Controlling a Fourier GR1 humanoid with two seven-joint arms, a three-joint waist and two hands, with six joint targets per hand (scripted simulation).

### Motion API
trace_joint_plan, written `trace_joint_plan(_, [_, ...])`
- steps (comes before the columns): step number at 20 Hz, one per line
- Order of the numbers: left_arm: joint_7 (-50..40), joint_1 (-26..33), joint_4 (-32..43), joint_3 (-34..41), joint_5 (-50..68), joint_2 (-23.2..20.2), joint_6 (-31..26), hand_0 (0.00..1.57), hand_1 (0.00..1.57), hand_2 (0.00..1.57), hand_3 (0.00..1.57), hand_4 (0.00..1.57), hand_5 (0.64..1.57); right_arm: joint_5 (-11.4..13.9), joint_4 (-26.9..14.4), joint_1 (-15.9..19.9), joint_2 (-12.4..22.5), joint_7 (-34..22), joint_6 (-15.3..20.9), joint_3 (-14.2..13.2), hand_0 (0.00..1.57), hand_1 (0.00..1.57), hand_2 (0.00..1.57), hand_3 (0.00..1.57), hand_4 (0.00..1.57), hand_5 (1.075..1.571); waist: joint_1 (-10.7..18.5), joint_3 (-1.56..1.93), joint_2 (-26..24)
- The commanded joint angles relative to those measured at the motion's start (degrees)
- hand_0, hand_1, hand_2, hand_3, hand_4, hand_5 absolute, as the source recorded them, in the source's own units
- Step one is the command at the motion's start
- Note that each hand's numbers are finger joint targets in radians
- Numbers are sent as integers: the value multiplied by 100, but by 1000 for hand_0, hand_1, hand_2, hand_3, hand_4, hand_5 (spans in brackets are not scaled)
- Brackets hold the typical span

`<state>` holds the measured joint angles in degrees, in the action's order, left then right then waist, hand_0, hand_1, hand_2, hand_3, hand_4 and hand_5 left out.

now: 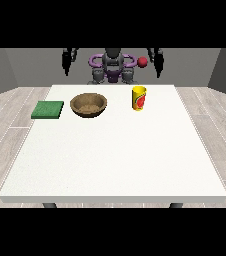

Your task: Pick the cup and pour the ball into the bowl, then pick the bowl and place it on the pad

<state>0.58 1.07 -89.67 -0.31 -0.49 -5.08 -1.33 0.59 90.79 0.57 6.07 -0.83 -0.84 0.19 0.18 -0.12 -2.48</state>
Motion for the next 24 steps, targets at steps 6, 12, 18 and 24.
trace_joint_plan(6, [-620,-88,-603,116,102,-227,-13,0,0,0,0,664,1566,-87,570,100,255,-662,-35,-108,0,0,0,0,875,1533,8,2,-1515])
trace_joint_plan(12, [-3009,70,-1776,-251,655,485,646,0,0,0,0,637,1564,-605,1472,-255,-215,-2706,567,-117,0,0,0,0,861,1532,-25,12,-2340])
trace_joint_plan(18, [-2838,-379,-2434,-631,311,504,1001,0,0,0,0,556,1555,-569,2204,50,-100,-2656,658,-272,0,0,0,0,760,1548,-68,12,-1085])
trace_joint_plan(24, [-1305,-916,-1534,-441,157,424,851,0,0,0,0,583,1544,-624,1597,409,-321,-1153,456,-401,0,0,0,0,730,1550,-121,13,373])
